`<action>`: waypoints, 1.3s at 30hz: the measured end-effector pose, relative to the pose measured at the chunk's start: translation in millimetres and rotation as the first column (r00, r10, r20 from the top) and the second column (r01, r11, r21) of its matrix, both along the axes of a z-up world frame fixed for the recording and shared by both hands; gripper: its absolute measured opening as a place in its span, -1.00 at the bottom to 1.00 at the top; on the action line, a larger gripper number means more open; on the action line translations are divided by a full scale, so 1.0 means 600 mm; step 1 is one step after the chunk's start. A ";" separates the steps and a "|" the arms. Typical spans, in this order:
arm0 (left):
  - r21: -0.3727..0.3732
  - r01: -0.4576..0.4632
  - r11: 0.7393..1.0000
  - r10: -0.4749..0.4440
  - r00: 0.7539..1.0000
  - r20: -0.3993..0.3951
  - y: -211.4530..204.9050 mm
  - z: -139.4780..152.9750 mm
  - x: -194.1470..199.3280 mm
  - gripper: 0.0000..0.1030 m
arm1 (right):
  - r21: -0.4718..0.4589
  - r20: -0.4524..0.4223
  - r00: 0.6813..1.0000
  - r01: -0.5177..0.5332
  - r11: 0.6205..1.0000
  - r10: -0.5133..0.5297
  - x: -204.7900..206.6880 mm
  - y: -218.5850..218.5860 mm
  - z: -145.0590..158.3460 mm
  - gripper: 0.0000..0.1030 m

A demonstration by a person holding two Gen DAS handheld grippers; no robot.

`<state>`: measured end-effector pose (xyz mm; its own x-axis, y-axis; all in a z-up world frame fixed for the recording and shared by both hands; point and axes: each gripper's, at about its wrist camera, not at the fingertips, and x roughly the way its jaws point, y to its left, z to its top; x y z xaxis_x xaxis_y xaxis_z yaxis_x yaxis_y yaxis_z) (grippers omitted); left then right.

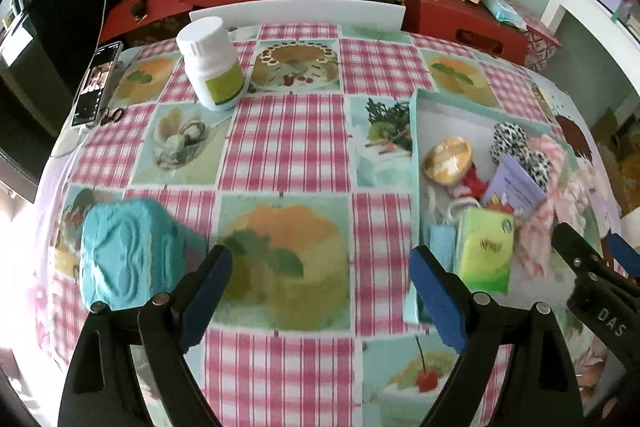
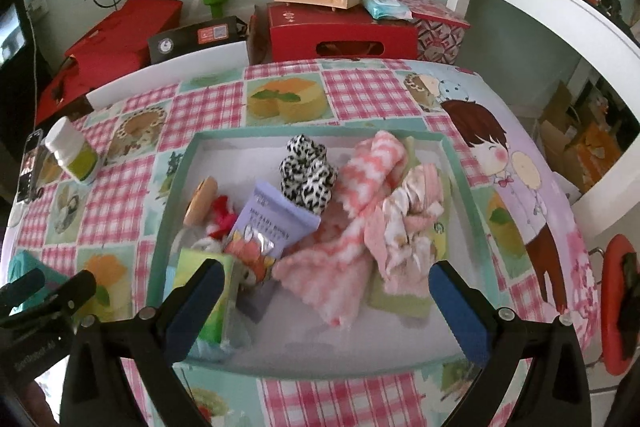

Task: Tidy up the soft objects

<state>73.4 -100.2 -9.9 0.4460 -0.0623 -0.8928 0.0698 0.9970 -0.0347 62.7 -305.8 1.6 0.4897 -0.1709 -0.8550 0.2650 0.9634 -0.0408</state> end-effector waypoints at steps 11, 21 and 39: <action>0.024 -0.031 0.999 0.031 0.999 -0.010 0.019 -0.010 -0.073 0.75 | -0.001 -0.029 0.999 -0.038 0.999 0.037 -0.054 0.028 -0.018 1.00; 0.020 -0.112 0.994 0.112 0.993 -0.038 0.063 -0.024 -0.097 0.75 | 0.006 -0.056 0.995 -0.083 0.997 0.083 -0.080 0.058 -0.034 1.00; 0.056 -0.116 0.992 0.118 0.992 -0.048 0.065 -0.035 -0.092 0.75 | 0.003 -0.060 0.995 -0.084 0.996 0.084 -0.074 0.059 -0.043 1.00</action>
